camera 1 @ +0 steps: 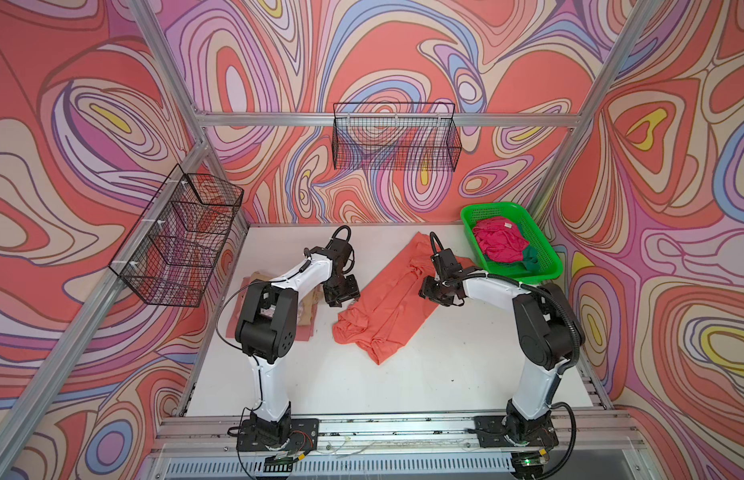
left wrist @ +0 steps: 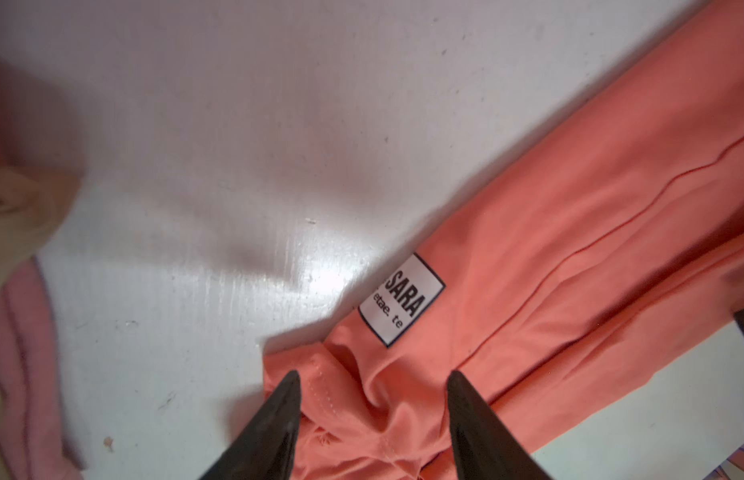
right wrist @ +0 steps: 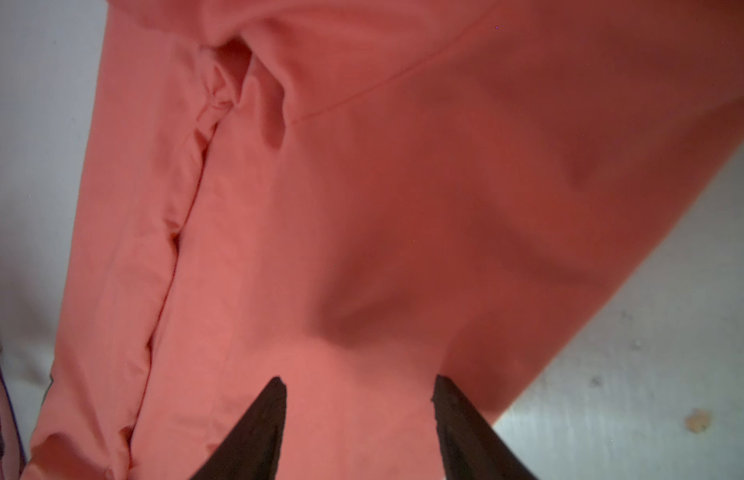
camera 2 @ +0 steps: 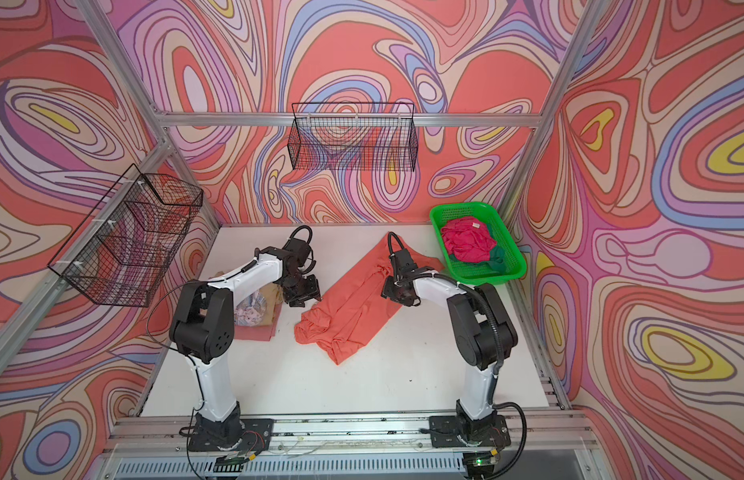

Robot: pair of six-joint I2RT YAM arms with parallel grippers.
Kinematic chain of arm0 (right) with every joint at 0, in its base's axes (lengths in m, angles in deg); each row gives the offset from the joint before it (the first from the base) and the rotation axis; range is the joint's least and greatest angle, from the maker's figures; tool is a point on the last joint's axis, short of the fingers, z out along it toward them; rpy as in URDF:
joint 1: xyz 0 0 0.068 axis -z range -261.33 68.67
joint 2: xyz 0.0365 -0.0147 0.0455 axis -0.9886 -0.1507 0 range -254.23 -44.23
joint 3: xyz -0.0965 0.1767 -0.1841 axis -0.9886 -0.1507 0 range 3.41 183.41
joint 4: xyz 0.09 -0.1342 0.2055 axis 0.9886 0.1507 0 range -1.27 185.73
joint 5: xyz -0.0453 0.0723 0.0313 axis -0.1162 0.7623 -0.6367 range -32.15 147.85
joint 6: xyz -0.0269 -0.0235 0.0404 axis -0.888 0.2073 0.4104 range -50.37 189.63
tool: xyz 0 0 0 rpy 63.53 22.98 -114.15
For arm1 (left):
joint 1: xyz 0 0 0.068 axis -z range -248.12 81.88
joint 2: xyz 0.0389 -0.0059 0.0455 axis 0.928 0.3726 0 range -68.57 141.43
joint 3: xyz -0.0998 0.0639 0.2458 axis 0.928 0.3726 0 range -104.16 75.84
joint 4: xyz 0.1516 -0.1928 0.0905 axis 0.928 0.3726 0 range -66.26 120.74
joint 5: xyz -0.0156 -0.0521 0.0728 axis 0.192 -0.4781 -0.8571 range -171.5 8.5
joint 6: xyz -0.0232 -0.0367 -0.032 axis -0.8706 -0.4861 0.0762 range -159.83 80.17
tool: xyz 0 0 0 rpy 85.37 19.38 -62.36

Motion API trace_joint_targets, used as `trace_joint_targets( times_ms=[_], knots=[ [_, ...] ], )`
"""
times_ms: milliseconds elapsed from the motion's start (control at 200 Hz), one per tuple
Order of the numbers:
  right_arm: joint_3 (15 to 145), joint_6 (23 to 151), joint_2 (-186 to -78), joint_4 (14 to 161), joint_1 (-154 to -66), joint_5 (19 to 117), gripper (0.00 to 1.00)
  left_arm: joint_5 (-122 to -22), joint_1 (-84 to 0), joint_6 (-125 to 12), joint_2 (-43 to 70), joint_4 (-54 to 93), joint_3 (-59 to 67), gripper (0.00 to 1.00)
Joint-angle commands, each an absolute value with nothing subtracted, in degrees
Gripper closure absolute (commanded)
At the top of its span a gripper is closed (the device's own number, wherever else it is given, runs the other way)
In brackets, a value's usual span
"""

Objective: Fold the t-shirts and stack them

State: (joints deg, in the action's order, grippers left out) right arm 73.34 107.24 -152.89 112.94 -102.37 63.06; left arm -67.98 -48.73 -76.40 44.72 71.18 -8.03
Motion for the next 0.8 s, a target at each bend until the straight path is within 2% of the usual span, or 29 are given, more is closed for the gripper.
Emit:
trace_joint_targets(
  times_ms=[0,361,631,796],
  knots=[
    [76.6,107.1,-156.1,113.1,-101.8,59.8,0.4,-67.4,-48.9,-75.8,46.6,72.6,-7.5,0.49],
    [89.4,101.4,-168.7,117.0,-100.6,61.6,0.4,-62.3,-46.4,-77.2,44.4,72.2,0.8,0.52],
    [101.2,93.6,-176.3,119.9,-100.7,69.3,0.39,-55.7,-41.8,-82.8,35.9,67.5,13.5,0.44],
    [103.9,89.2,-176.6,122.1,-100.9,73.4,0.37,-53.0,-36.4,-88.1,32.6,62.5,19.1,0.42]
  ],
)
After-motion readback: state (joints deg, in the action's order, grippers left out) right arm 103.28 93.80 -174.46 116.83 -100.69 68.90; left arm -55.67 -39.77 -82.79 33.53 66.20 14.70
